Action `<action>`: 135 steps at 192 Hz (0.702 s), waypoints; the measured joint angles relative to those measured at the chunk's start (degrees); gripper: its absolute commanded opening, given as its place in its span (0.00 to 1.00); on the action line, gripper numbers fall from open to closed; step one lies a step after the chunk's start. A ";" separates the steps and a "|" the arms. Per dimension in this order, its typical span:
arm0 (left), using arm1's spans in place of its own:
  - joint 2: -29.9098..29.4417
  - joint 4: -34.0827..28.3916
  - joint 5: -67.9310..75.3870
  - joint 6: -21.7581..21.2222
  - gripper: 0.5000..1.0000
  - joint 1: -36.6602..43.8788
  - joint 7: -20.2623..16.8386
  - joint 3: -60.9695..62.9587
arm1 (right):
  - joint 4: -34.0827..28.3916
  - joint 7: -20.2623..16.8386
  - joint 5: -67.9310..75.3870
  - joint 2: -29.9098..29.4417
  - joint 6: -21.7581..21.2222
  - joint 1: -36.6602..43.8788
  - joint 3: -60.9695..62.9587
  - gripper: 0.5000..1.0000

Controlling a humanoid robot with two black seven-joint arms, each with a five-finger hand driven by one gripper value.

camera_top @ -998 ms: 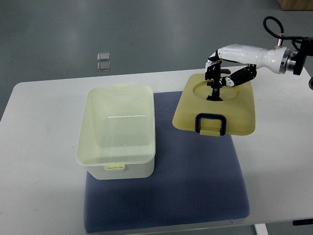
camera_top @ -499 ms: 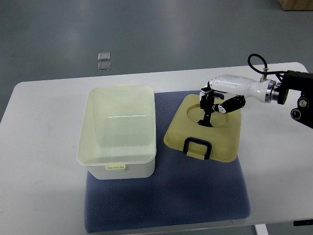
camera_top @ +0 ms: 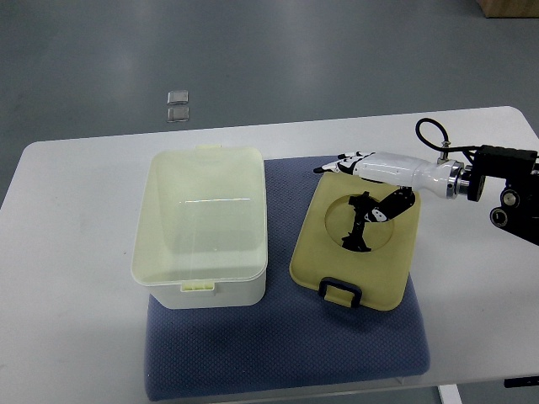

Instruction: Open white storage box with right hand

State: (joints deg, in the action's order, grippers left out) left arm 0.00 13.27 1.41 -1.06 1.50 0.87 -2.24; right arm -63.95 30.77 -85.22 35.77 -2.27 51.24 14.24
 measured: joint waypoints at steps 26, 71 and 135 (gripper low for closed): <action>0.00 -0.03 0.00 0.00 1.00 -0.01 0.00 0.00 | -0.41 0.14 0.65 1.18 -4.54 2.58 0.66 0.91; 0.00 0.00 0.00 0.00 1.00 -0.01 0.01 -0.04 | -1.05 1.50 7.40 3.70 -13.91 5.81 5.41 0.91; 0.00 0.02 0.02 0.05 1.00 -0.01 0.01 -0.13 | 0.15 -1.60 17.76 0.92 -16.83 6.12 17.86 0.91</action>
State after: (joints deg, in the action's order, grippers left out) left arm 0.00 13.29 1.43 -1.00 1.49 0.88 -2.38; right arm -63.80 29.17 -67.46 36.69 -19.10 57.36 32.10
